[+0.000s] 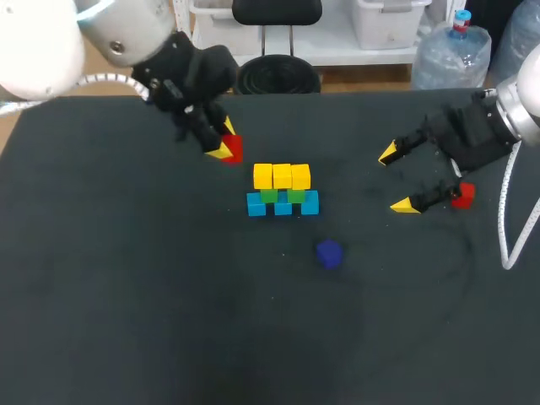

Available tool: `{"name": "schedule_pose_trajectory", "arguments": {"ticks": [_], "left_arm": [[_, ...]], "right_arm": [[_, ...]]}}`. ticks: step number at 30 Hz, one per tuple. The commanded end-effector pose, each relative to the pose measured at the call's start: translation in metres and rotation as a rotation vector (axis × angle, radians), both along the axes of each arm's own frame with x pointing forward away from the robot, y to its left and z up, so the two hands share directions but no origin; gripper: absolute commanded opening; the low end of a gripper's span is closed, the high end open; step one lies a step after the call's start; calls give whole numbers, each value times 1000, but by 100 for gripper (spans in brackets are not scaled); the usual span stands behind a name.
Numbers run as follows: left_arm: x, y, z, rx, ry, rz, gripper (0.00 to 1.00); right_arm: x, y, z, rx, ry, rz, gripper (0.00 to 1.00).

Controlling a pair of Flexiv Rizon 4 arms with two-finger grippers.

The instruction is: Place the blue cubes, place green cubes on the blue cubes, place the yellow cubes on the green cubes, then place the red cubes on the yellow cubes, and place purple cube on the red cubes.

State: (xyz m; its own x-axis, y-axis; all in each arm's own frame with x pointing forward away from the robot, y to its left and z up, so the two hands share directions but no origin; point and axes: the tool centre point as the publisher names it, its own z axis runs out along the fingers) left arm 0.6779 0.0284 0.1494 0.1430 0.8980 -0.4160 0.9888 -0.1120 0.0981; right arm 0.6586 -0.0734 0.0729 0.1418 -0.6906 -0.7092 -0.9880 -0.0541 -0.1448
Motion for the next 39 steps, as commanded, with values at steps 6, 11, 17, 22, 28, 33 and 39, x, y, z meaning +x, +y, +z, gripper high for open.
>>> {"name": "schedule_pose_trajectory", "arguments": {"ticks": [6,11,17,22,28,33,39], "left_arm": [[17,-11,-9,-57,40,93,0],[22,-19,-15,-75,66,131,0],[21,-32,-20,-63,76,125,0],[20,-41,-26,-44,85,119,0],[23,-49,-31,-16,71,124,0],[24,-53,-35,-8,74,120,0],[25,-55,-40,-2,77,120,0]], "right_arm": [[1,0,-1,2,0,1,100],[1,0,-1,2,0,1,100],[1,0,-1,2,0,1,100],[1,0,-1,2,0,1,100],[1,0,-1,2,0,1,100],[1,0,-1,2,0,1,100],[1,0,-1,2,0,1,100]]}}
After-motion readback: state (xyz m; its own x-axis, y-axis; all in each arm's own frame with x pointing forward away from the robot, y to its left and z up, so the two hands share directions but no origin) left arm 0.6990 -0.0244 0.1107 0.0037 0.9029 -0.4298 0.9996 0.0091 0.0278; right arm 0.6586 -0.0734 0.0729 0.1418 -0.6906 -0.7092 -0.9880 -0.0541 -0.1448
